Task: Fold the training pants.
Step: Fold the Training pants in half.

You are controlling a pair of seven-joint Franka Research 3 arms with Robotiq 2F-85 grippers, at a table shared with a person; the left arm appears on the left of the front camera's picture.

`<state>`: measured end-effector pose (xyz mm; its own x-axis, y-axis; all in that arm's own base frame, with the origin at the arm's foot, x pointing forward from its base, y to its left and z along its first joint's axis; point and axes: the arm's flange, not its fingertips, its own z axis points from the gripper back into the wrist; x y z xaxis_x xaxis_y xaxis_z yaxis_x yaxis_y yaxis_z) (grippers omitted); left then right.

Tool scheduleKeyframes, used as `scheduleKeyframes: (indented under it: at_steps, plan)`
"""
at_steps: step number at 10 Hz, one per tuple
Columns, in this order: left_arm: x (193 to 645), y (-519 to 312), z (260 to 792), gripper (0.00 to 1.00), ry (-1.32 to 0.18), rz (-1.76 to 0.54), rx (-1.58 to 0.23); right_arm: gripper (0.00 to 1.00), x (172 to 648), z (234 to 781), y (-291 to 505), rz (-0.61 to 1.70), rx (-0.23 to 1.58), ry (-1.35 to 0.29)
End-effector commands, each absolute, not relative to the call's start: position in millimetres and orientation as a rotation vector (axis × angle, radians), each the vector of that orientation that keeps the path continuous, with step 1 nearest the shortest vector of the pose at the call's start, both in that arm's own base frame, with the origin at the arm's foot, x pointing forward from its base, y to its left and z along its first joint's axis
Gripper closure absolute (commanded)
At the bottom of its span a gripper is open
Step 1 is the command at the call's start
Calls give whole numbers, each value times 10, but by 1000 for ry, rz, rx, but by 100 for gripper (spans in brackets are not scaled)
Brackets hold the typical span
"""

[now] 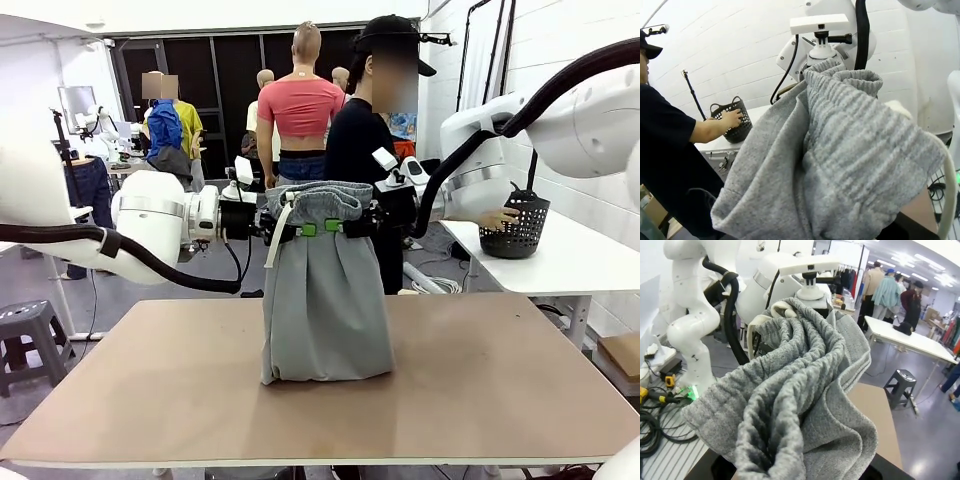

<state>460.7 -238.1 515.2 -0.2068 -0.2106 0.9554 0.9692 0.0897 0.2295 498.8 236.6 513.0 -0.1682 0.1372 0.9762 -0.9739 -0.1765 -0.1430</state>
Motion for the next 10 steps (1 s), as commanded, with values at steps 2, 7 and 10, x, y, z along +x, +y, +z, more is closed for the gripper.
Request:
scheduleKeyframes:
  at_steps: [2,7,10]
  plan:
    - [5195,-2341,5520,100,-1287,-1418,-777,100,5571,5308,2541,1577,1103,-1085]
    - [5707,-2423,5831,100,-1415,-1382,-672,100,6087,5805,2600,1655,1021,-1120]
    - [5943,-2382,5883,100,-1480,-1330,-572,100,6336,5812,2651,1641,968,-1172]
